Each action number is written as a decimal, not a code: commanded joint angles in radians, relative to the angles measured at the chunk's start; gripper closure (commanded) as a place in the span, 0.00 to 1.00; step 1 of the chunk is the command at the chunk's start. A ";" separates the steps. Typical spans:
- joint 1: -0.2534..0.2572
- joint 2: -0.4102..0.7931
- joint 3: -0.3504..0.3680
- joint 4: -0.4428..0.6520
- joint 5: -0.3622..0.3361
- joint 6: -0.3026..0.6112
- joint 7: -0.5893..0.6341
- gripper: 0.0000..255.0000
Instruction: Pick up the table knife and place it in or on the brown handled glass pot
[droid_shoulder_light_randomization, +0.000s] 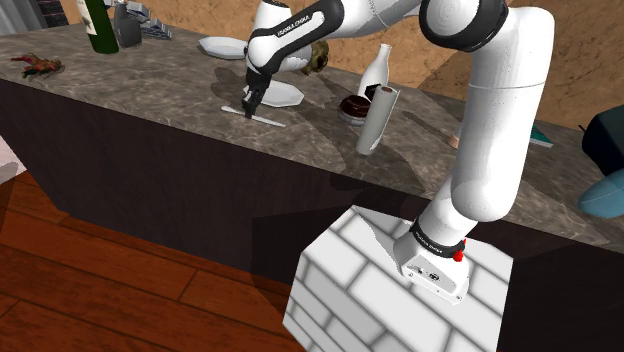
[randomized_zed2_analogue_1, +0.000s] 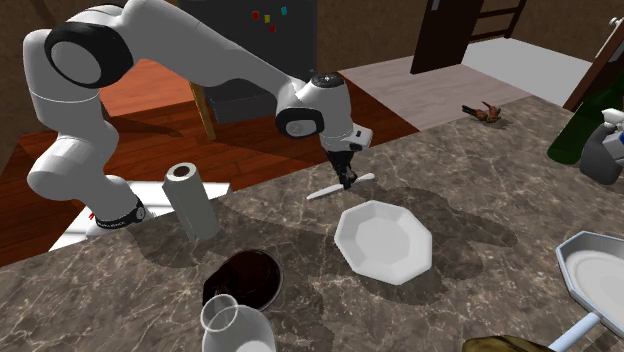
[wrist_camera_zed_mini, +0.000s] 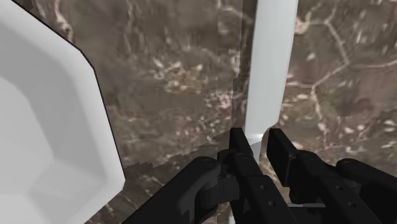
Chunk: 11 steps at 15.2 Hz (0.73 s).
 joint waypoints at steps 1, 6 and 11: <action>-0.002 0.007 -0.003 -0.003 -0.001 0.000 0.000 1.00; 0.000 -0.030 -0.004 0.002 -0.005 -0.042 0.006 1.00; 0.000 -0.061 -0.006 0.028 -0.009 -0.099 0.011 1.00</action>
